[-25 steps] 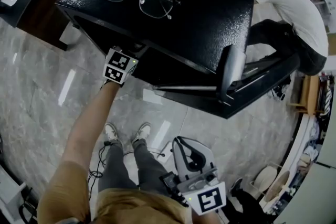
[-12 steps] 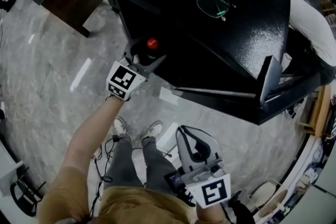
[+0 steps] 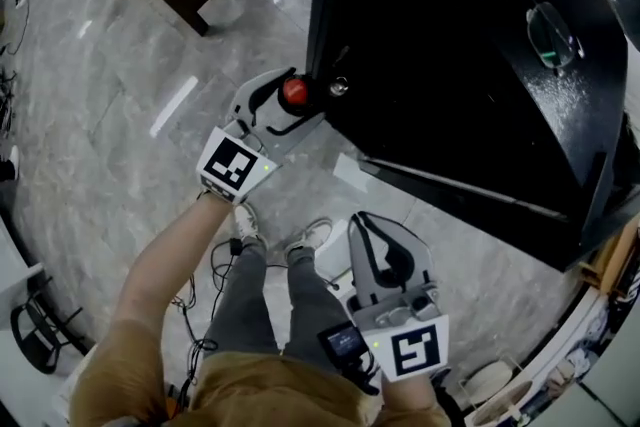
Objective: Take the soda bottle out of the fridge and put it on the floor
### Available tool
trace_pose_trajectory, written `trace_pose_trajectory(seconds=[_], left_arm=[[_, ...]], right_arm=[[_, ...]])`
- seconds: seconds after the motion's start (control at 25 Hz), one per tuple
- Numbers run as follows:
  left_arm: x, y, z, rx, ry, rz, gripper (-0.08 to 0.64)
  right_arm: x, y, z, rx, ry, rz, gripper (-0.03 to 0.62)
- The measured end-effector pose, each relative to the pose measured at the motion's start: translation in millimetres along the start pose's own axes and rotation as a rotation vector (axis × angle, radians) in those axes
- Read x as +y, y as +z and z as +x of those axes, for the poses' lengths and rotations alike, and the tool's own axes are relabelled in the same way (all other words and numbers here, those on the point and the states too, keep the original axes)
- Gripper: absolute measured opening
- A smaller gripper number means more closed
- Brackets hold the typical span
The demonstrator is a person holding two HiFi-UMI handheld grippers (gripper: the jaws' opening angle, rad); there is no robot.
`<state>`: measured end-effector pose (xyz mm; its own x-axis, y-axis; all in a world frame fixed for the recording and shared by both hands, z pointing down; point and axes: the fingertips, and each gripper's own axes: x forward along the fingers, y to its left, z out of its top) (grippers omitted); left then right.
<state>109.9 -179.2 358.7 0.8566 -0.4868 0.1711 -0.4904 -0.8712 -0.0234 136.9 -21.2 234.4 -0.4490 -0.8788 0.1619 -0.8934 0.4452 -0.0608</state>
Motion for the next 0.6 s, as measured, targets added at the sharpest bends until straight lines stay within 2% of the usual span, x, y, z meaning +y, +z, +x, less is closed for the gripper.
trace_pose_trajectory(seconds=[0.4,0.6], left_arm=[[25,-44,-43,-0.015,0.008,-0.076,0.304],[25,-80,-47,0.025,-0.005,-0.081,0.304]], right_arm=[[22,-27,69,0.035,0.013,-0.083,0.003],[14,-65,91,0.051,-0.002,-0.048,0.003]])
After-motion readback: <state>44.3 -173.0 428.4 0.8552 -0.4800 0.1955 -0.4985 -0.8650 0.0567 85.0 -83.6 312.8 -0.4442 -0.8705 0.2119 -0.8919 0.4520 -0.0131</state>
